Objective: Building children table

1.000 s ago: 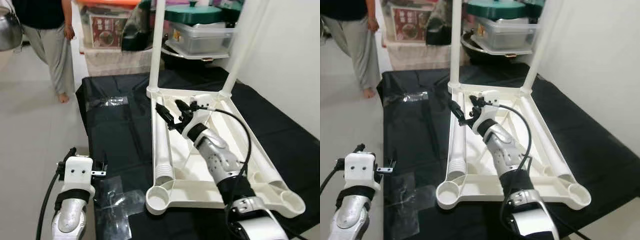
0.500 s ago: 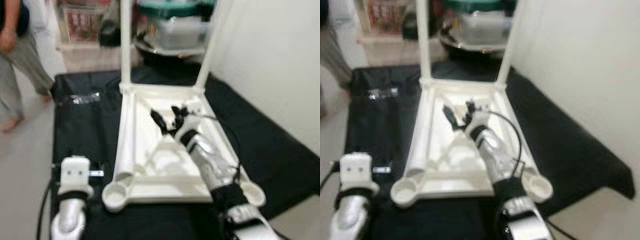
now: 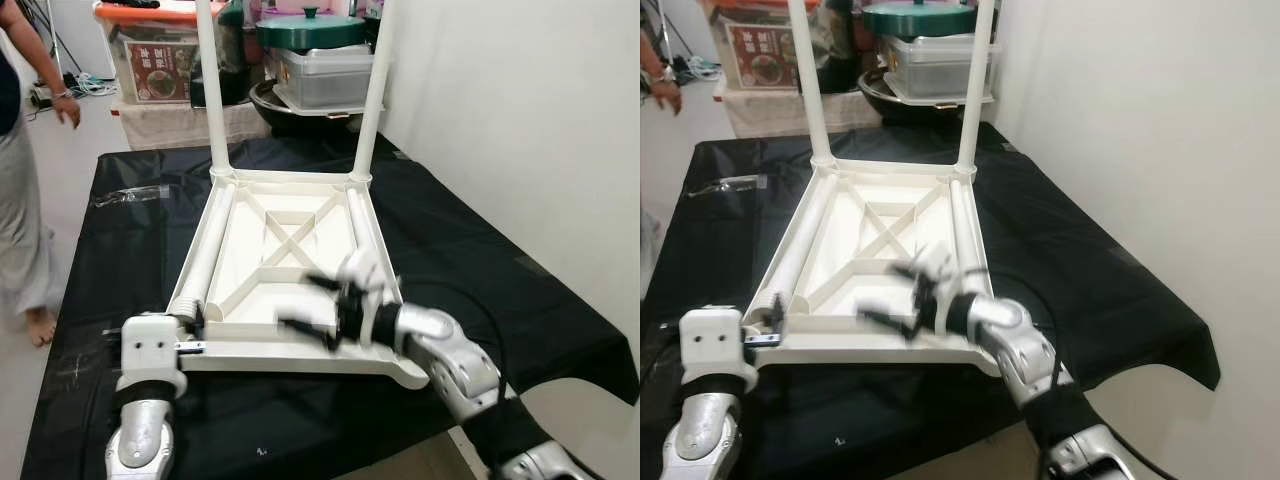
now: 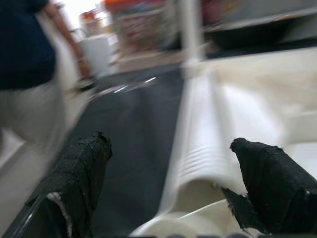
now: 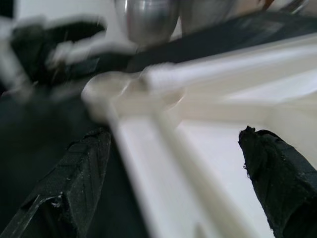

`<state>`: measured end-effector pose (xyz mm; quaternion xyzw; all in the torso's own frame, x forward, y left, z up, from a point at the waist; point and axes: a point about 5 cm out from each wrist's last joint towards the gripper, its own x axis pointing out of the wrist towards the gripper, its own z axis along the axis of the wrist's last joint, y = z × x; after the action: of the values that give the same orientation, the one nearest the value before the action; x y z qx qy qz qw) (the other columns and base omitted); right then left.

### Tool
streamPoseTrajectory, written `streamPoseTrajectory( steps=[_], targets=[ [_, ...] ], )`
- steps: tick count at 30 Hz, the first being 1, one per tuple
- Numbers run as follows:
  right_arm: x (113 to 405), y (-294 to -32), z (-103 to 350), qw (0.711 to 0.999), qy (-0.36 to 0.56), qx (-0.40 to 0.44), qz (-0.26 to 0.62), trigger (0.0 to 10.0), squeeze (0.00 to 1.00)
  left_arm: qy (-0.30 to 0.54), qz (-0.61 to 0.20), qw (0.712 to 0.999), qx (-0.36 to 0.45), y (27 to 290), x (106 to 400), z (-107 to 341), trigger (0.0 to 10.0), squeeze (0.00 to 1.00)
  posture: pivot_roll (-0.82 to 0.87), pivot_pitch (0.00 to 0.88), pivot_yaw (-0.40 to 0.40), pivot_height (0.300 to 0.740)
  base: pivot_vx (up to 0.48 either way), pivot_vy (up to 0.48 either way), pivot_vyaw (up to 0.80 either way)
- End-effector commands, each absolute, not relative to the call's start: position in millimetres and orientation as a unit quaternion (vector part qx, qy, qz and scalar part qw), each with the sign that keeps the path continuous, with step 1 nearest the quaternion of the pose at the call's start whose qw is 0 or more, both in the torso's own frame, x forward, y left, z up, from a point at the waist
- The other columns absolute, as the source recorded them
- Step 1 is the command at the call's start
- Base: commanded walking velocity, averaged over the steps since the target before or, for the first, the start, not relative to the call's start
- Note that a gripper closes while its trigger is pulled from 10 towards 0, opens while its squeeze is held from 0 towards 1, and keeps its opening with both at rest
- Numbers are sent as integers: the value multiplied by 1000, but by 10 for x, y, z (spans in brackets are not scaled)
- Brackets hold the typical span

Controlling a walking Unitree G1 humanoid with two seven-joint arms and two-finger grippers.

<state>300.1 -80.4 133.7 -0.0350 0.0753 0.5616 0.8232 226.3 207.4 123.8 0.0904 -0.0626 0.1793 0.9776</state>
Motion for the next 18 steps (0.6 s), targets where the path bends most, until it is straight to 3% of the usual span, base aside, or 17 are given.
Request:
streamPoseTrajectory(
  steps=[1, 6, 10, 15, 18],
  targets=[
    [2989, -773, 1372, 811, 72, -51, 579, 10000, 0, -48, 198, 974, 97, 2135, 2264, 1203, 10000, 0, 62, 0, -103, 740, 0, 0, 0],
    [3012, -739, 1312, 802, 93, -62, 587, 10000, 0, -41, 213, 971, 100, 2178, 2249, 1181, 10000, 0, 73, 0, -111, 740, 0, 0, 0],
    [3090, -691, 1234, 813, 122, -83, 564, 10000, 0, -44, 210, 972, 101, 2155, 2252, 1188, 10000, 0, 79, 0, -114, 740, 0, 0, 0],
    [2944, -741, 1179, 763, 143, -99, 623, 10000, 0, -43, 213, 971, 100, 2149, 2257, 1181, 10000, 0, 78, 0, -115, 740, 0, 0, 0],
    [2955, -776, 1125, 764, 152, -116, 616, 10000, 0, -42, 212, 971, 100, 2144, 2260, 1175, 10000, 0, 78, 0, -115, 740, 0, 0, 0]
  ],
)
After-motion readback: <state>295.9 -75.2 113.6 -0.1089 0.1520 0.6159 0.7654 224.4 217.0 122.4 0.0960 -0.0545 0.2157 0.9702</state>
